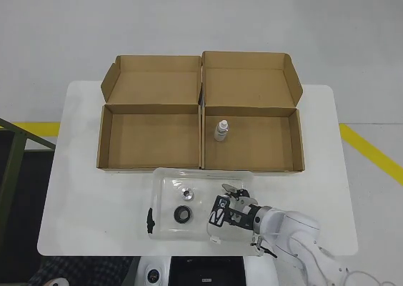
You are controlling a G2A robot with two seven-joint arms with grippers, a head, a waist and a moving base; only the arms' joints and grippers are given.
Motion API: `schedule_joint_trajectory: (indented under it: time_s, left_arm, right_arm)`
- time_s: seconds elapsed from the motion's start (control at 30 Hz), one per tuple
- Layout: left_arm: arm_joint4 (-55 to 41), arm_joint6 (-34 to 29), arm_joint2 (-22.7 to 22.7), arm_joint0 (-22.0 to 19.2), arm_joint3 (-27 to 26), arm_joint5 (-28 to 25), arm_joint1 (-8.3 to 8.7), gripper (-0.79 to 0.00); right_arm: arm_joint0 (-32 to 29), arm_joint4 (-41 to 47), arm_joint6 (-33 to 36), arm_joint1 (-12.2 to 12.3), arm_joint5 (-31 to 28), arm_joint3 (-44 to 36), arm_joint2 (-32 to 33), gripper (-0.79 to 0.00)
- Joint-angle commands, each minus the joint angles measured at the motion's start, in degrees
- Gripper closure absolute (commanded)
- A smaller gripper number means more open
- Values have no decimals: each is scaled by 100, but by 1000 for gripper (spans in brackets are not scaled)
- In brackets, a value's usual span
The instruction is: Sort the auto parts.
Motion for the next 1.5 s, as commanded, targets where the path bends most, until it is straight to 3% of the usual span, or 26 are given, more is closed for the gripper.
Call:
schedule_joint_trajectory:
  time_s: [0.0, 0.17, 0.3, 0.63, 0.73, 0.8, 0.83, 1.17, 1.47]
  left_arm:
    - [0, 0, 0, 0, 0, 0, 0, -785]
    - [0, 0, 0, 0, 0, 0, 0, -785]
    - [0, 0, 0, 0, 0, 0, 0, -785]
    - [0, 0, 0, 0, 0, 0, 0, -785]
    - [0, 0, 0, 0, 0, 0, 0, -785]
    - [0, 0, 0, 0, 0, 0, 0, -785]
    - [0, 0, 0, 0, 0, 0, 0, -785]
    - [0, 0, 0, 0, 0, 0, 0, -785]
    - [0, 0, 0, 0, 0, 0, 0, -785]
  right_arm:
    - [2, -59, 42, 1, 29, -13, -21, -511]
    - [-21, -219, 156, 4, 105, -31, -83, -468]
    - [-5, -260, 197, 2, 142, -10, -122, -357]
    - [94, -323, 326, -14, 160, 69, -247, -302]
    - [132, -305, 345, -20, 161, 104, -273, -188]
    - [154, -307, 363, -23, 157, 118, -291, -34]
    - [163, -303, 360, -25, 159, 115, -301, 0]
    - [89, -333, 121, -13, 136, -100, -352, 0]
    - [77, -71, -518, -7, 133, -111, -322, 0]
